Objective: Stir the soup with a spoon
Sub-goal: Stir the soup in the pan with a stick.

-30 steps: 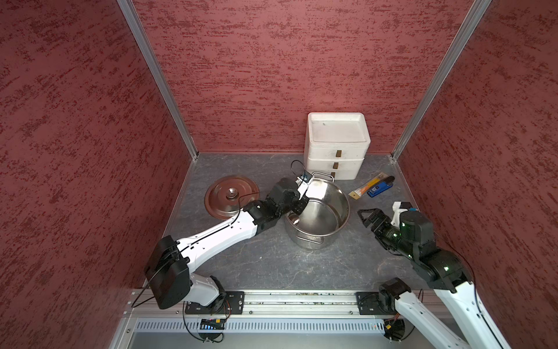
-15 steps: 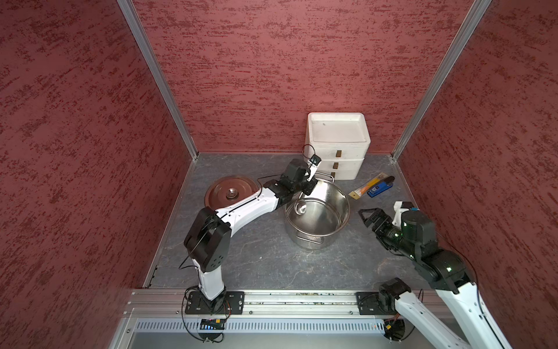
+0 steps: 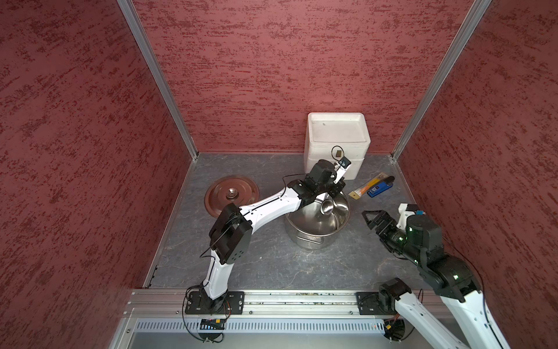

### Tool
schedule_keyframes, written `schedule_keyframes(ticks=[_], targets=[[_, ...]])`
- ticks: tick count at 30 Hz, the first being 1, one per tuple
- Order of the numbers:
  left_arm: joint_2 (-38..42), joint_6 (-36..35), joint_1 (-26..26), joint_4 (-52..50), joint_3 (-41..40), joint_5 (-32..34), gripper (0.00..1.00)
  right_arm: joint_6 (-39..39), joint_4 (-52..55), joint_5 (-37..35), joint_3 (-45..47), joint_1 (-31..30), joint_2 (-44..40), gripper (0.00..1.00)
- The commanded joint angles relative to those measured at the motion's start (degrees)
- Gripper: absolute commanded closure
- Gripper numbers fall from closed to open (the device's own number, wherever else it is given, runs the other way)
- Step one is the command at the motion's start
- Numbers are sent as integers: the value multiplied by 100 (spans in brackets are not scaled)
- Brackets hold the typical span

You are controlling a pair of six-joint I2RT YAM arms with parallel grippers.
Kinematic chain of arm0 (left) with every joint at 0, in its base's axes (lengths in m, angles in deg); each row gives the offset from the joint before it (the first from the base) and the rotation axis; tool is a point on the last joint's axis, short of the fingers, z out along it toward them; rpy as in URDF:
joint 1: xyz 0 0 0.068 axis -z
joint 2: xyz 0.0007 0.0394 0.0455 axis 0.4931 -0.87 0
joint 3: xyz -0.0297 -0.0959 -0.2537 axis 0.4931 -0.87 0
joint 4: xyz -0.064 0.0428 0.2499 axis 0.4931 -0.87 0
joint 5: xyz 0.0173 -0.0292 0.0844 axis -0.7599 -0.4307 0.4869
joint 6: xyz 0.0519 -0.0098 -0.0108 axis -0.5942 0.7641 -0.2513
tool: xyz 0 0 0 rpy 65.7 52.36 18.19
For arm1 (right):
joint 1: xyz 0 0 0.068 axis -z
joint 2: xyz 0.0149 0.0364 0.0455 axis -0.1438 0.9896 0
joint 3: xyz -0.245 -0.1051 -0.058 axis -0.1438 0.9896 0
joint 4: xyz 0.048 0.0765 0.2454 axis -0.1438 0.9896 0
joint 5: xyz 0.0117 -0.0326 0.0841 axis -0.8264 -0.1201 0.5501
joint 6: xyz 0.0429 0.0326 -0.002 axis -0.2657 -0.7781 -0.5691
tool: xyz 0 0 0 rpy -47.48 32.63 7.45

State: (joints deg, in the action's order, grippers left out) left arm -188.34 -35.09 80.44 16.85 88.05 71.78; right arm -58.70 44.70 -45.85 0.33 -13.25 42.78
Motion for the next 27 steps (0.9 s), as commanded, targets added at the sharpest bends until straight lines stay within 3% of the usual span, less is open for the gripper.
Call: schedule_keyframes(ticks=[1,16,21,27], targets=[[93,-68,237,35,16,-87,100,-33,81,-108,66,-25,-87,2],[2227,447,1265,-173,-2510,694,100,-101,-96,42,354,-28,-183,2],[2820,536,1214,-372,-3064,1070,100,-34,-338,158,328,-28,67,1],[3177,504,557,-732,-3264,1322,100,61,-509,236,216,-29,336,2]])
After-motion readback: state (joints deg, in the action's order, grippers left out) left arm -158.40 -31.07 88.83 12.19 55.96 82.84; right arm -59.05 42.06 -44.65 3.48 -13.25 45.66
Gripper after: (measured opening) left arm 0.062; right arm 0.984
